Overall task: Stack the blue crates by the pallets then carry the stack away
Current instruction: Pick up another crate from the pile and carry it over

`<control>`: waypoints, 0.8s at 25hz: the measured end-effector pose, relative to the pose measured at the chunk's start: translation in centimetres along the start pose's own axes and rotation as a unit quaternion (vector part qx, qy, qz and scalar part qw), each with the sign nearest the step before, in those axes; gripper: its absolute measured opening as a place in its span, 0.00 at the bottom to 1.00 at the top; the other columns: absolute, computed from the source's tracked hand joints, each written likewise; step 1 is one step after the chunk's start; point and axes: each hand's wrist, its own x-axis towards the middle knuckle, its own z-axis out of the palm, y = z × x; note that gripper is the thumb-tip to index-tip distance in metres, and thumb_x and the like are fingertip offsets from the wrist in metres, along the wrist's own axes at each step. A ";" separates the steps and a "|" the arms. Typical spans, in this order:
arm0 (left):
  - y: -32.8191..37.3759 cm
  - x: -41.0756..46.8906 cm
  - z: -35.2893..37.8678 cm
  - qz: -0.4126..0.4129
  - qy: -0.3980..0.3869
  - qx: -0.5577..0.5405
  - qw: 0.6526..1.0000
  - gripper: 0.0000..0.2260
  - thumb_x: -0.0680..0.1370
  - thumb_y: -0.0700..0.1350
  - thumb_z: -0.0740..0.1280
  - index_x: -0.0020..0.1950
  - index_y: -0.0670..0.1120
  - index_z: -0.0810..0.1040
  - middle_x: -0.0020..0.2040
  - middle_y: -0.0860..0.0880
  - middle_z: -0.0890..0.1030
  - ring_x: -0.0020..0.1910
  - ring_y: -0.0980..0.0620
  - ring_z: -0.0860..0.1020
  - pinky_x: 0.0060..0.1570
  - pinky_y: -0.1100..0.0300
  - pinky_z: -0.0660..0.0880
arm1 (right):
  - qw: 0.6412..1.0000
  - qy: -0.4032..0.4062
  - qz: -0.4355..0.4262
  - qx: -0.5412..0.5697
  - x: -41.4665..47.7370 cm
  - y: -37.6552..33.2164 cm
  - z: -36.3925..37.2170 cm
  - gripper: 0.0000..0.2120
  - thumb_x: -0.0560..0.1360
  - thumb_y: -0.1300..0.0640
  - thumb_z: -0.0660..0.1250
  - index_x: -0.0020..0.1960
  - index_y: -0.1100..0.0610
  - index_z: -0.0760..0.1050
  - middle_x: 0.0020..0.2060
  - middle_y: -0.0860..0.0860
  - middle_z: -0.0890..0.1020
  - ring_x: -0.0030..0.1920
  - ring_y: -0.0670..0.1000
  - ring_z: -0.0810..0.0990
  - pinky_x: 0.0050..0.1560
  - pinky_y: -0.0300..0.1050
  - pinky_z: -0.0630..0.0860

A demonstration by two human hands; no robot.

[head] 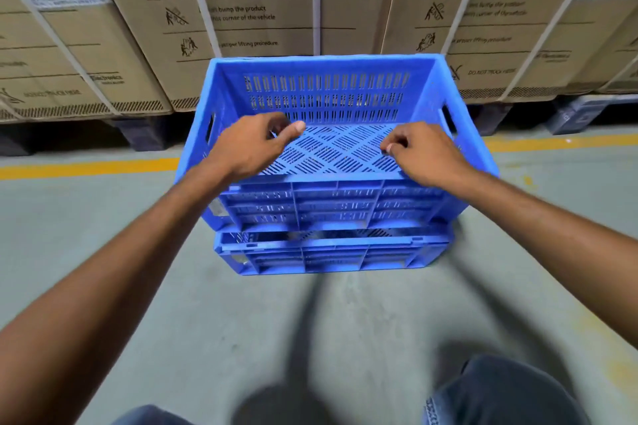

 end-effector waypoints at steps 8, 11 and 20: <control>1.0 -5.2 1.7 0.062 -0.108 0.186 0.975 0.30 0.75 0.69 0.61 0.69 0.51 0.73 0.57 0.48 0.83 0.55 0.42 0.80 0.46 0.53 0.74 | 0.979 -0.122 -0.126 -0.106 -4.4 -0.8 0.1 0.25 0.79 0.32 0.52 0.44 0.53 0.71 0.33 0.50 0.76 0.37 0.54 0.75 0.37 0.48 0.70; 1.5 -5.4 1.4 0.068 -0.082 0.194 0.975 0.28 0.76 0.66 0.64 0.70 0.51 0.73 0.60 0.48 0.82 0.58 0.42 0.79 0.48 0.53 0.75 | 0.965 -0.116 -0.166 -0.164 -5.2 -1.2 -0.1 0.18 0.79 0.36 0.59 0.46 0.51 0.67 0.34 0.49 0.75 0.39 0.56 0.75 0.37 0.49 0.72; 1.8 -6.8 1.4 0.076 -0.084 0.180 0.977 0.27 0.74 0.68 0.65 0.67 0.53 0.76 0.57 0.50 0.83 0.56 0.44 0.80 0.45 0.55 0.74 | 0.968 -0.127 -0.156 -0.152 -6.8 -0.8 -0.5 0.17 0.79 0.42 0.62 0.41 0.53 0.64 0.32 0.51 0.75 0.35 0.56 0.74 0.33 0.47 0.69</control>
